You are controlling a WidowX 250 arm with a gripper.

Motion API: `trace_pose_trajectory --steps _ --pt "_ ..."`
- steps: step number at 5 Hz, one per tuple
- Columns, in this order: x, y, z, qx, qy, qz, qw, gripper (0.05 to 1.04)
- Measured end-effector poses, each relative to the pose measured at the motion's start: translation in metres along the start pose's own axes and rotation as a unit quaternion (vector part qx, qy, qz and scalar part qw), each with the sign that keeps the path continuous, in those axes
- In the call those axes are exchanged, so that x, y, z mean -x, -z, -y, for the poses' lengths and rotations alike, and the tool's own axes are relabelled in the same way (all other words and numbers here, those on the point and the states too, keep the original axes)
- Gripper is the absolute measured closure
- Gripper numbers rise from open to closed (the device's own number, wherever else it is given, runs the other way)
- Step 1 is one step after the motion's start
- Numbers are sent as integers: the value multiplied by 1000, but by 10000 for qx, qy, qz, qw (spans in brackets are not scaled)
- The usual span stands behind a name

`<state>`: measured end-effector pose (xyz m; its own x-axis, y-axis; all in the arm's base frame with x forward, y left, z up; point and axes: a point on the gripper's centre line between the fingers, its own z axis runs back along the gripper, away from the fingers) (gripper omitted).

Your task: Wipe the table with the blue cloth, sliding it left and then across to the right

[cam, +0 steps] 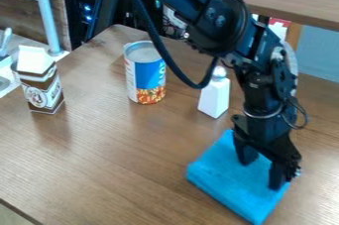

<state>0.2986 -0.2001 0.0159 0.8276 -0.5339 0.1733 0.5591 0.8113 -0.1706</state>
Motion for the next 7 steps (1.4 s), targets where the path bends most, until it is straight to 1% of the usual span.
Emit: trace_pose_trajectory --steps 2,3,4,5,6,7 --pt "-1 8 48 199 627 -108 9978 98" --pt "-2 9 60 242 794 -119 9965 100" --pt "1 10 70 79 1085 -161 9939 101" --pt "8 7 65 -263 1116 -232 9931 101" --pt "16 -14 58 -546 954 -178 9938 95" --pt "19 -68 60 -639 849 441 9934 93"
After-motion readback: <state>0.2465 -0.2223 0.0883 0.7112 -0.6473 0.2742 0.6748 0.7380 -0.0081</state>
